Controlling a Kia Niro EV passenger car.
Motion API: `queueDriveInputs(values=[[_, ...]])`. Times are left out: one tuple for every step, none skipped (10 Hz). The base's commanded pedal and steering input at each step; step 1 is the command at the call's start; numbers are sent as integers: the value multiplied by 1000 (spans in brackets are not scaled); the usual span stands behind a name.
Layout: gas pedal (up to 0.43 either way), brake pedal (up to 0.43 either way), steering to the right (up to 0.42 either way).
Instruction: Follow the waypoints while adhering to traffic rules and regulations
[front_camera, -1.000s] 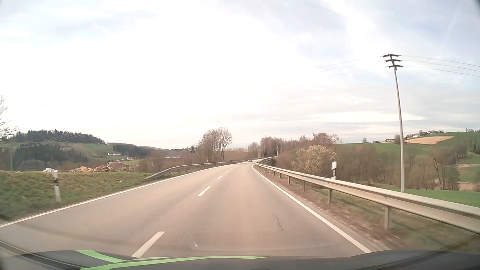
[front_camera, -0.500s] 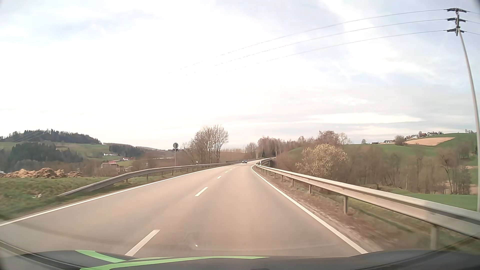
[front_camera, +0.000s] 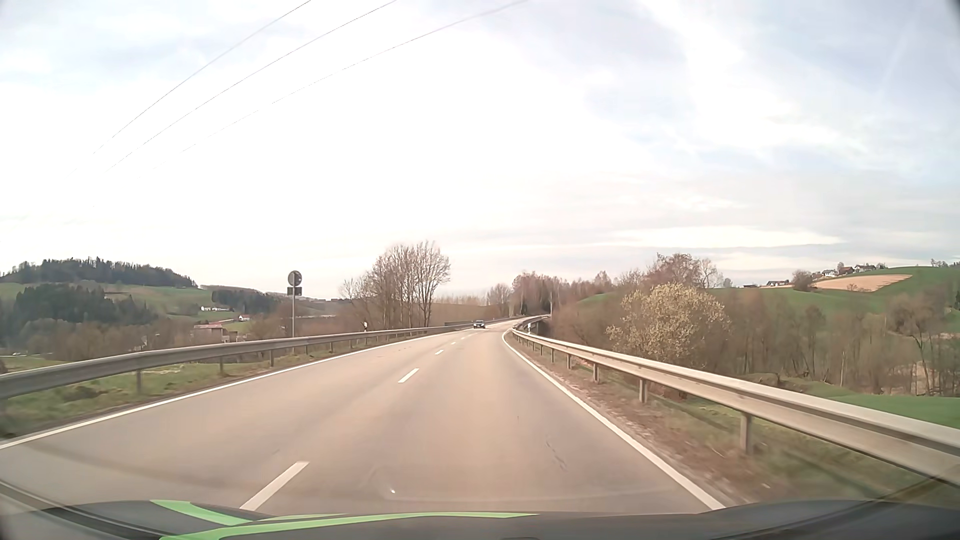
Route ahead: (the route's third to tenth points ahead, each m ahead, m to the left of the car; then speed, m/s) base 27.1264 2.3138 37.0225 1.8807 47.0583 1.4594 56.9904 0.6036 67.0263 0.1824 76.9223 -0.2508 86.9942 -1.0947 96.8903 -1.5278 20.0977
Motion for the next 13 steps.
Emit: queueDriveInputs(values=[[177, 0, 1], [177, 0, 1], [177, 0, 0], [177, 0, 0], [177, 0, 0], [177, 0, 0], [177, 0, 0], [177, 0, 0], [177, 0, 0], [177, 0, 0], [177, 0, 0], [177, 0, 1], [177, 0, 1]])
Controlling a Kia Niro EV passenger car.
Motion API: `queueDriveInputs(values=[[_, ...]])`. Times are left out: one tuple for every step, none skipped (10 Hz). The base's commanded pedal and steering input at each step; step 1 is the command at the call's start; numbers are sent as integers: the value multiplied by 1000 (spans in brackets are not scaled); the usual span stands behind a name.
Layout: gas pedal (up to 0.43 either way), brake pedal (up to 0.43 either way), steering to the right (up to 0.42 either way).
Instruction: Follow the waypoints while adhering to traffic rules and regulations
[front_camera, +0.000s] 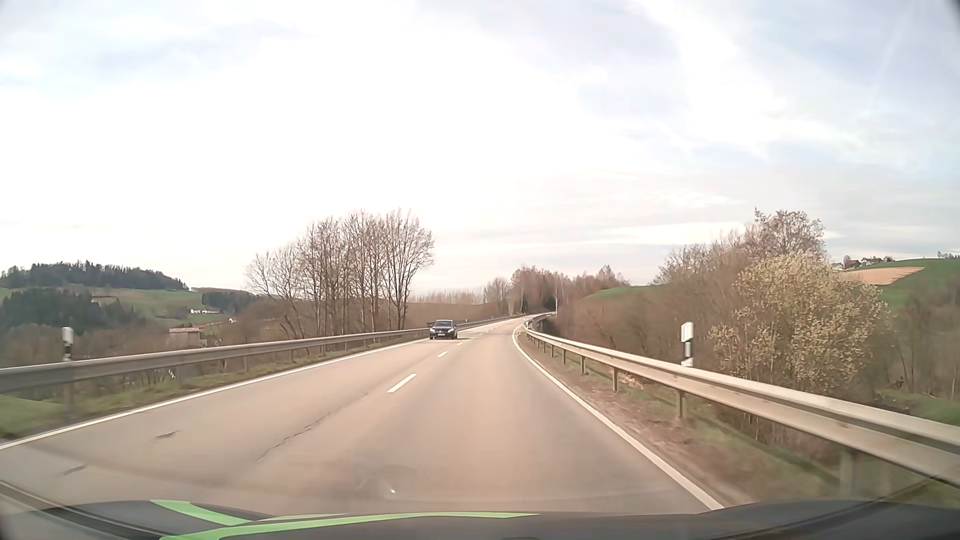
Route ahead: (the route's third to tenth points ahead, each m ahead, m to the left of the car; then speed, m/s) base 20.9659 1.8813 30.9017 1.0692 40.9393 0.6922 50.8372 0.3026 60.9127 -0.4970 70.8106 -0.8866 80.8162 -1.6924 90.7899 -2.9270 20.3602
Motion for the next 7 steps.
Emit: queueDriveInputs(values=[[177, 0, 1], [177, 0, 1], [177, 0, 1], [177, 0, 2], [177, 0, 4], [177, 0, 4], [189, 0, 4]])
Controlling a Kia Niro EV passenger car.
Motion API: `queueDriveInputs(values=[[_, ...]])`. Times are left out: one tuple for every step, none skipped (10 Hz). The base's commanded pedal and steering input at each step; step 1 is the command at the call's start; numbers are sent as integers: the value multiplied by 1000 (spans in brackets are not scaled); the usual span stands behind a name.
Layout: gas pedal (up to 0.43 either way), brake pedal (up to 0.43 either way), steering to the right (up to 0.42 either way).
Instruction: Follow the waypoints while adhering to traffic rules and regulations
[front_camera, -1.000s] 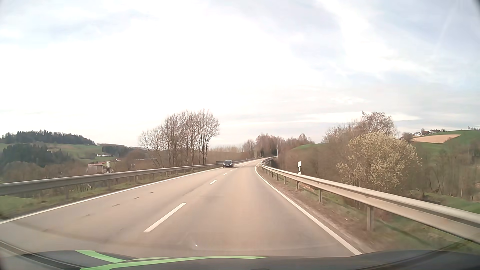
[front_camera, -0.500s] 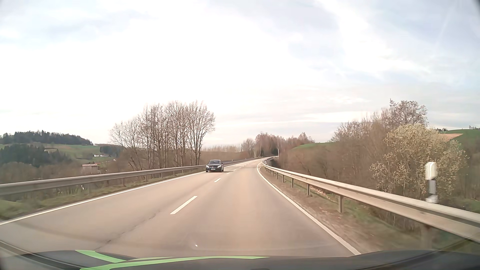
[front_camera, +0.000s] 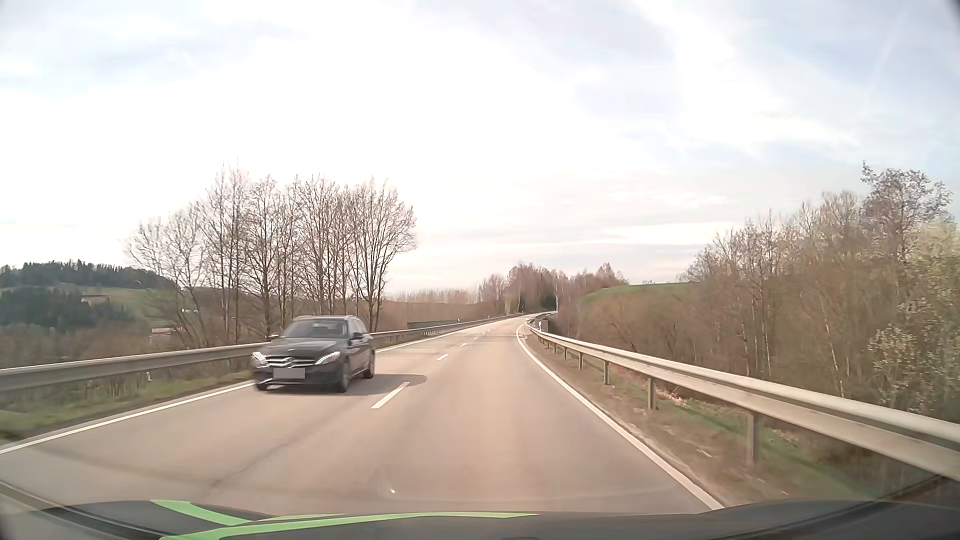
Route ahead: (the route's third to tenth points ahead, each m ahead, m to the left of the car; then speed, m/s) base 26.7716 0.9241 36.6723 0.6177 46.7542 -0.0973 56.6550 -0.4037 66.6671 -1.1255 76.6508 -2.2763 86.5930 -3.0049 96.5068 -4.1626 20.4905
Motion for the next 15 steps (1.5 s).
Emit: queueDriveInputs(values=[[189, 0, 4], [189, 0, 4], [189, 0, 4], [189, 0, 4], [189, 0, 4], [189, 0, 4], [177, 0, 4], [177, 0, 4], [177, 0, 4], [169, 0, 4], [169, 0, 4], [169, 0, 5], [169, 0, 5], [169, 0, 6], [169, 0, 7]])
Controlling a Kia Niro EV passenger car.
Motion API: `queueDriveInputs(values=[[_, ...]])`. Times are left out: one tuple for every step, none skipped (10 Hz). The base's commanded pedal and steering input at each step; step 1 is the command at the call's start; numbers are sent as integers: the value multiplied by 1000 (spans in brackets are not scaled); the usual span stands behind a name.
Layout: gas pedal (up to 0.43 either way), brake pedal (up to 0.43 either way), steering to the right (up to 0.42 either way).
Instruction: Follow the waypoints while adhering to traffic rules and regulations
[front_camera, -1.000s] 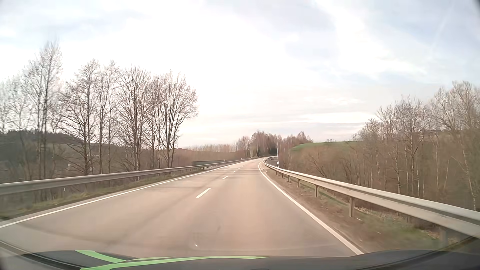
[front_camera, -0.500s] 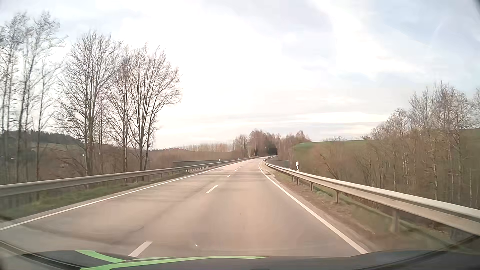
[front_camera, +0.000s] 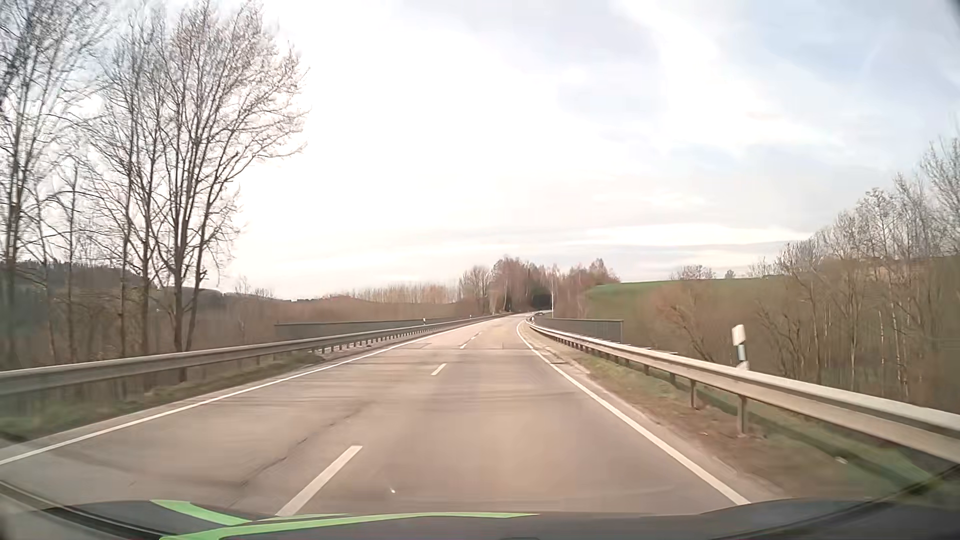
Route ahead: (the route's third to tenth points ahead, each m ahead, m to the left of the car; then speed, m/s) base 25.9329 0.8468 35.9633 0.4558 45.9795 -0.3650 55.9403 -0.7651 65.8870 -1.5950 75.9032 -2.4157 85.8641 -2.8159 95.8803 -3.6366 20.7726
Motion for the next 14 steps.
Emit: queueDriveInputs(values=[[169, 0, 8], [169, 0, 8], [169, 0, 8], [169, 0, 8], [169, 0, 8], [169, 0, 8], [169, 0, 8], [169, 0, 7], [169, 0, 6], [169, 0, 6], [169, 0, 6], [169, 0, 6], [169, 0, 5], [177, 0, 5]])
